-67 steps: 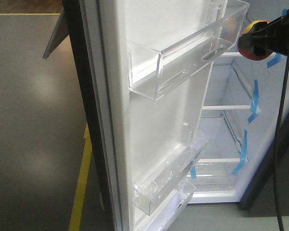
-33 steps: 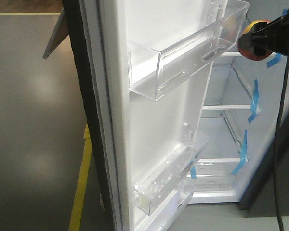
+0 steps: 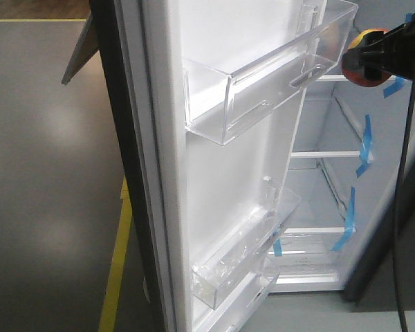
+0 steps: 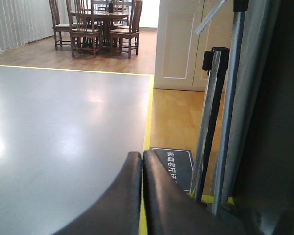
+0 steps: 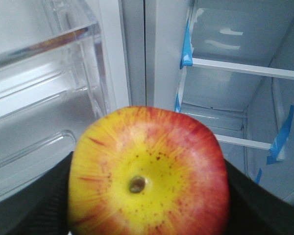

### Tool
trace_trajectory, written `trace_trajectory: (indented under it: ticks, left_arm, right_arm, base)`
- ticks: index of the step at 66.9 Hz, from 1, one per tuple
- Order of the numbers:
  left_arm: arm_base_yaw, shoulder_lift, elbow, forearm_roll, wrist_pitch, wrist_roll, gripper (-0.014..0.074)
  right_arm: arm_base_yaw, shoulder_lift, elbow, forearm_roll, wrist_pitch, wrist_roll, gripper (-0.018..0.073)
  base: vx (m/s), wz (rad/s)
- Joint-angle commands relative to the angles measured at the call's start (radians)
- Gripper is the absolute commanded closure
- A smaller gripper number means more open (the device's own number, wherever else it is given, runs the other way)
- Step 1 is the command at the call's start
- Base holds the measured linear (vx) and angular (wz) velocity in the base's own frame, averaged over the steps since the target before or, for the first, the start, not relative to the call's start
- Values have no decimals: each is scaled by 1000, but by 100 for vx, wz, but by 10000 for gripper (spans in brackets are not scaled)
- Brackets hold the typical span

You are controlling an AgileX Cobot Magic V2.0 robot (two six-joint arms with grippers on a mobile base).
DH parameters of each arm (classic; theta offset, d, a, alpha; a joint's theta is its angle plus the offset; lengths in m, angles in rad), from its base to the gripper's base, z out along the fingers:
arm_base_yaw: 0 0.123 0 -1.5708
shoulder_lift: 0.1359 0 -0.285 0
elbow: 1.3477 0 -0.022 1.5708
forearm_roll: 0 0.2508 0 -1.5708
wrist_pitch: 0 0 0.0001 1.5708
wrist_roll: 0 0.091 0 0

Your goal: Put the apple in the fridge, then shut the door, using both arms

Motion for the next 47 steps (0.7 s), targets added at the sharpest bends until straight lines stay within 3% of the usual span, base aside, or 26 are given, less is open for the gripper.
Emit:
trace_trajectory:
  ticks: [1, 22, 40, 47]
  left_arm:
    - [-3, -16, 27, -7, -73, -1, 602]
    - [-3, -16, 27, -7, -73, -1, 602]
    - [-3, -16, 27, -7, -73, -1, 602]
    - [-3, -16, 27, -7, -73, -1, 602]
  right_arm:
    - [-4, -37, -33, 13, -70, -4, 409]
    - [-5, -46, -33, 13, -71, -4, 409]
    - [-4, -206, -33, 12, -104, -4, 409]
    - [-4, -280, -35, 92, -169, 0, 409]
  base:
    - [0, 0]
    - [0, 0]
    - [0, 0]
    - [0, 0]
